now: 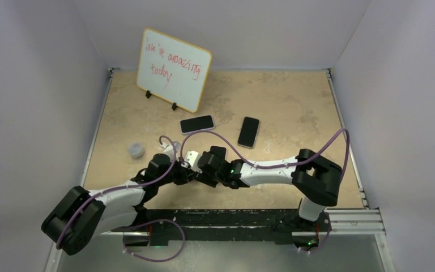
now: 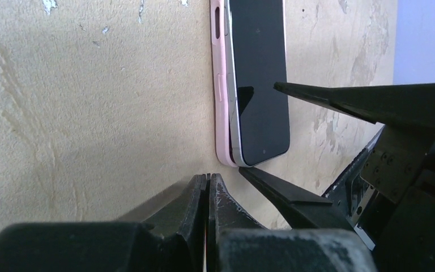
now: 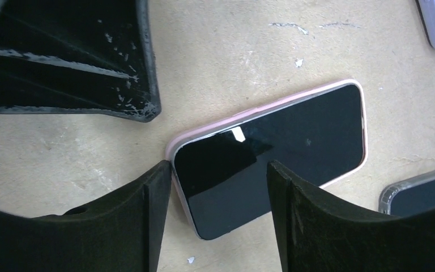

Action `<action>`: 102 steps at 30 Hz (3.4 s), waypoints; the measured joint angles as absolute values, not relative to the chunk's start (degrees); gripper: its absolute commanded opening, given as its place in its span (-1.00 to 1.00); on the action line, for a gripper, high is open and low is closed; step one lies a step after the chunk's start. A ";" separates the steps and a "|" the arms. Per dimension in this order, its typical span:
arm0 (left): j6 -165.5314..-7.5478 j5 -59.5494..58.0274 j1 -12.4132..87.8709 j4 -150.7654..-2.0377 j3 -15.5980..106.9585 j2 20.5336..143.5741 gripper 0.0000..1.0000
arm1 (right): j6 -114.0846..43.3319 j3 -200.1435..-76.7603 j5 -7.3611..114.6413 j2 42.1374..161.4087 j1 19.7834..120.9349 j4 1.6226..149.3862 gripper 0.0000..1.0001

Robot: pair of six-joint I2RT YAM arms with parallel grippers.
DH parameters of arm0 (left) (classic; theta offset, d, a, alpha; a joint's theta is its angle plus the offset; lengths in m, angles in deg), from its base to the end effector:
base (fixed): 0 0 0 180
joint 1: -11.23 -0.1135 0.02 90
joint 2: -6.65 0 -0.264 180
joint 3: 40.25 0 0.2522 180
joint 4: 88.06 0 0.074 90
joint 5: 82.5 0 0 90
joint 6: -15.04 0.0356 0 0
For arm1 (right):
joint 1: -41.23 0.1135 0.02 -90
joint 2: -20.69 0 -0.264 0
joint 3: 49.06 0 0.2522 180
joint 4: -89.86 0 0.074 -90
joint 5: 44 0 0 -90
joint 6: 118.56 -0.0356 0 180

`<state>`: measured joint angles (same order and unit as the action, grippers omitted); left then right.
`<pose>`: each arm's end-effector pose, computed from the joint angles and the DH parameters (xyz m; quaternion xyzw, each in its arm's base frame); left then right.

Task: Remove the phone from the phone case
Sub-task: Place the phone at the center of the board.

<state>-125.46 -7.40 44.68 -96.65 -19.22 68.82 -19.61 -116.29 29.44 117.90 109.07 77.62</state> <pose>0.1435 -0.1058 0.1227 -0.0673 0.8692 -0.4033 0.2782 0.1420 0.3219 0.1767 -0.5162 0.7454 0.0823 0.4137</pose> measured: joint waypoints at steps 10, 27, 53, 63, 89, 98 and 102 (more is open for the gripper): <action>-127.47 -9.19 44.68 -102.26 -19.86 73.30 -0.86 | -19.33 -116.20 24.98 118.56 109.96 78.49 -0.56; -132.24 -9.91 44.68 -112.16 -19.92 80.34 -0.51 | -18.45 -113.43 16.48 114.10 109.37 84.09 0.01; -129.07 2.22 44.24 -94.85 -21.91 58.87 -0.20 | -88.79 -133.56 6.34 125.09 109.48 47.11 0.75; -127.69 1.68 44.24 -94.72 -21.89 59.25 -0.19 | -100.72 -134.02 7.02 126.56 109.35 40.11 0.88; -127.67 0.01 44.24 -95.03 -21.84 60.12 -0.19 | -99.19 -133.95 11.89 127.04 106.03 46.01 0.64; -127.67 -0.51 44.24 -96.01 -21.82 60.16 -0.19 | -98.76 -133.95 12.79 128.48 105.76 45.88 0.26; -127.65 -0.86 44.24 -96.17 -21.78 60.23 -0.18 | -98.10 -133.95 13.03 128.37 105.74 45.97 -0.14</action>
